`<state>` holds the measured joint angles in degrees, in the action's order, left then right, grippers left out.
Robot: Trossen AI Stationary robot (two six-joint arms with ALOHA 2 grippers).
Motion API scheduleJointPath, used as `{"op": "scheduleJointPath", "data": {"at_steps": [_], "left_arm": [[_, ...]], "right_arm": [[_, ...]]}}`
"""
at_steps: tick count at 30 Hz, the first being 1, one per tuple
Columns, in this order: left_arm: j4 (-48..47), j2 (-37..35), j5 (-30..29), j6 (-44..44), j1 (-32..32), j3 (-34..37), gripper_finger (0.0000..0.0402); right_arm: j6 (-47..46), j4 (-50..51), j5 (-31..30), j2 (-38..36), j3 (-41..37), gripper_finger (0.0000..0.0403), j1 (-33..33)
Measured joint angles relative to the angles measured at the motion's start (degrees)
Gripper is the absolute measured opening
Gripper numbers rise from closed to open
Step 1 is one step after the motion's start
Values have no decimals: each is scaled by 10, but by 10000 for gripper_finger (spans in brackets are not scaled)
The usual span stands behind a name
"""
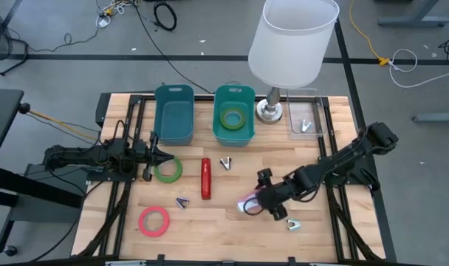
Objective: Pick and place Stapler, Stapler remover, tape
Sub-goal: Put the pink stapler into the blue bin
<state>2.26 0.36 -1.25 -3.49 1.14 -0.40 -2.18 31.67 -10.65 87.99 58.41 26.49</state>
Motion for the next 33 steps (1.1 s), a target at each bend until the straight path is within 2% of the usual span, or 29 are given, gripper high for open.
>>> {"op": "scheduleJointPath", "data": {"at_steps": [22,33], "left_arm": [[0,0,0,0,0,0,3],[0,0,0,0,0,0,3]], "right_arm": [[-59,27,-9,-1,239,314,-108],[-155,18,-9,-1,285,314,-119]]}}
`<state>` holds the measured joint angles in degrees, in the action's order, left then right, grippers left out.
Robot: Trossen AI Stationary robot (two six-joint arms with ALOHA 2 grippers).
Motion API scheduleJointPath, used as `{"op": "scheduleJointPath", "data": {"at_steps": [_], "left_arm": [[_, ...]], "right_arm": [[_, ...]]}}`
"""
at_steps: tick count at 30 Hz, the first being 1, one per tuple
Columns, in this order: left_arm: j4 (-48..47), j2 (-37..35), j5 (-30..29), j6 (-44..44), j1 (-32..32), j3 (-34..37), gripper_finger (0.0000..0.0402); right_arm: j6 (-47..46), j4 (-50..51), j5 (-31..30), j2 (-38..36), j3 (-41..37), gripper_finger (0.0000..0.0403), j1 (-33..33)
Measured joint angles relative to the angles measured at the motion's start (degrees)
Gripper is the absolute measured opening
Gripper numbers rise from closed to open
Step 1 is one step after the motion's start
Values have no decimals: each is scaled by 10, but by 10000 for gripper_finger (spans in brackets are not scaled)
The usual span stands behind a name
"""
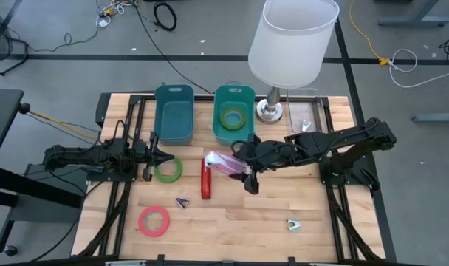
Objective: Pick and place Stapler, Stapler remover, tape
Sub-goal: Put the pink stapler into the blue bin
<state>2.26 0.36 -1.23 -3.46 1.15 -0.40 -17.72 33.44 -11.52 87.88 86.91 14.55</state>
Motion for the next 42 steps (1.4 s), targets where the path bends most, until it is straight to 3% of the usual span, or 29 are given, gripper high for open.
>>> {"op": "scheduleJointPath", "data": {"at_steps": [7,10,17,24,32,42], "left_arm": [[30,0,0,-5,0,0,3],[66,0,2,-51,0,0,3],[184,0,-7,-64,0,-2,3],[178,16,-11,-63,0,-59,3],[175,109,-11,-2,0,-136,3],[179,270,-11,-33,0,-283,3]], "right_arm": [[-30,-4,0,0,0,314,0],[-29,-5,-1,0,0,314,0],[-29,-9,-11,0,0,314,-1],[-27,-9,-11,0,0,314,-11],[-23,-9,-10,0,0,314,-30],[-13,-29,-9,0,0,314,-39]]}}
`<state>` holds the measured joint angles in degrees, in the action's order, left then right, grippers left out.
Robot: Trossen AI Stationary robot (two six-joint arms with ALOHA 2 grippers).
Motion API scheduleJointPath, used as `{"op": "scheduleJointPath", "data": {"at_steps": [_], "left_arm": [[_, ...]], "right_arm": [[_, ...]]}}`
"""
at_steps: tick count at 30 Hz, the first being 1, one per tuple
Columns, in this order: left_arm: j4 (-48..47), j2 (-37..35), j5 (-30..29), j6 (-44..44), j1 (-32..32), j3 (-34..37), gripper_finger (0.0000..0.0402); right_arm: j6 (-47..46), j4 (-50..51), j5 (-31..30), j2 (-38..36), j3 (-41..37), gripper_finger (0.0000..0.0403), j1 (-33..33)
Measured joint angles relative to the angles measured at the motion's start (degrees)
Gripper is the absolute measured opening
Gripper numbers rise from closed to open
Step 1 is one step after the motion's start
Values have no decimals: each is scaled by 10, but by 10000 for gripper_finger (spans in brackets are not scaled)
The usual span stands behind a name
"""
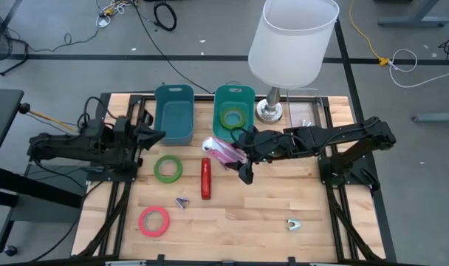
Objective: Pick and place Stapler, Stapler remover, tape
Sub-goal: Put the pink stapler into the blue bin
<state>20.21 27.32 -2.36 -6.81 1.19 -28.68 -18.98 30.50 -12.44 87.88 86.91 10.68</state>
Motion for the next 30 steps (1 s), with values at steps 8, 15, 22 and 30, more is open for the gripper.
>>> {"op": "scheduleJointPath", "data": {"at_steps": [8,15,22,30], "left_arm": [[0,89,-25,0,-1,-91,85],[-1,143,-25,-18,-1,-135,226],[2,193,-19,-35,0,-157,334],[2,252,-19,-58,0,-179,352]], "right_arm": [[10,-20,0,-1,0,314,0],[17,-47,-1,-10,0,314,0],[26,-90,-2,-14,0,314,-4],[49,-135,-27,-14,0,314,-21]]}}
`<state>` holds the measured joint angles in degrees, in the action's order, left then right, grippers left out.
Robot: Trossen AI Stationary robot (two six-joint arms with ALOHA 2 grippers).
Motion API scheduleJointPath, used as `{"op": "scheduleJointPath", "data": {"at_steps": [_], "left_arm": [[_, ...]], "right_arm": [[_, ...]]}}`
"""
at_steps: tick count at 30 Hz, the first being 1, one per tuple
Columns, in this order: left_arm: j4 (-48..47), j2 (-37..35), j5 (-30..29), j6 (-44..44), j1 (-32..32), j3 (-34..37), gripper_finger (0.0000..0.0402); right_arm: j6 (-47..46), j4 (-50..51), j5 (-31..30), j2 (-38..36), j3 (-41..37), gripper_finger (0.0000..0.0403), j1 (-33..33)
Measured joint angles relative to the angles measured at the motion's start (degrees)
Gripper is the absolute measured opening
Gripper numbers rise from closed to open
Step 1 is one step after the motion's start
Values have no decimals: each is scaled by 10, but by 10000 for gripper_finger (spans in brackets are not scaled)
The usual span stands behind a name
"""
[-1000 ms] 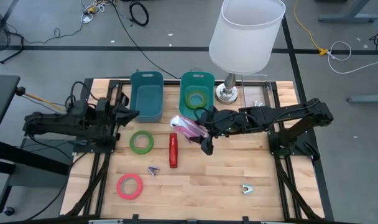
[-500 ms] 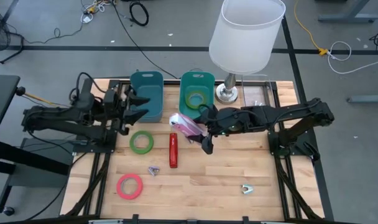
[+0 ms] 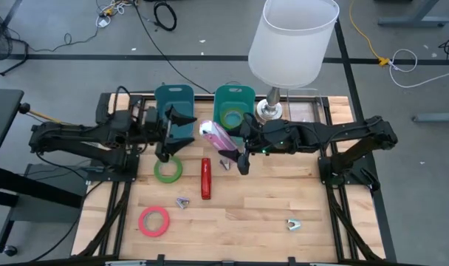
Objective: Pick and place Stapler, Stapler remover, tape
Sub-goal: Put the pink stapler into the blue bin
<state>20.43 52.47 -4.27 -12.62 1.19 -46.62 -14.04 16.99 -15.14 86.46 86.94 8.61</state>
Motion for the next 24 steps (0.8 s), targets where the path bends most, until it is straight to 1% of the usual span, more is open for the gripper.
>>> {"op": "scheduleJointPath", "data": {"at_steps": [10,16,20,24], "left_arm": [[5,70,0,2,0,-36,352],[62,106,-7,32,0,-46,352],[106,123,-9,33,0,-46,352],[122,136,-9,28,0,-46,352]], "right_arm": [[13,-8,1,0,0,314,-18],[13,-8,1,0,0,314,-17],[13,-7,4,0,0,314,-17],[13,-6,10,0,0,314,-17]]}}
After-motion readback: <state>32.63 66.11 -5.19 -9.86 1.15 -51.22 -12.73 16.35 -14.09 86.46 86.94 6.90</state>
